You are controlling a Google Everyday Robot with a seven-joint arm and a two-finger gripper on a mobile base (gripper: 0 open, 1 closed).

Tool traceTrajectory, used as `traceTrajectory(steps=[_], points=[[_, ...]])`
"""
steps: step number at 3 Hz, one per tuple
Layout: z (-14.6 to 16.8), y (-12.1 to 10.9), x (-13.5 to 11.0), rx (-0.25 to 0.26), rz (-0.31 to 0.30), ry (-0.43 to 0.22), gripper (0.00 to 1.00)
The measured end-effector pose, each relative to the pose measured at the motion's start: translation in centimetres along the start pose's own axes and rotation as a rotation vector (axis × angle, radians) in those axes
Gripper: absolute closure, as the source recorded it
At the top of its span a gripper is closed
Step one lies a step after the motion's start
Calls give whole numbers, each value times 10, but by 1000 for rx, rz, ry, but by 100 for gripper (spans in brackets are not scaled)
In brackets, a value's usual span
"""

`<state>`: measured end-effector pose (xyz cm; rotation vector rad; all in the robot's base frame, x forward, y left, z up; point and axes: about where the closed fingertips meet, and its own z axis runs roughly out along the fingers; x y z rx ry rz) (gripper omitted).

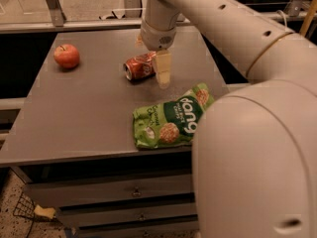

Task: Pick coke can

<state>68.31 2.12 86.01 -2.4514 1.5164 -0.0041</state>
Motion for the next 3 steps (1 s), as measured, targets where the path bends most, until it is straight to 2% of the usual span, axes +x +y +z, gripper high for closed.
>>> traceTrajectory(steps=[1,2,3], points=[[-27,23,23,86,90,16,0],[-59,64,62,191,223,15,0],[-71,92,97,237,323,-5,0]])
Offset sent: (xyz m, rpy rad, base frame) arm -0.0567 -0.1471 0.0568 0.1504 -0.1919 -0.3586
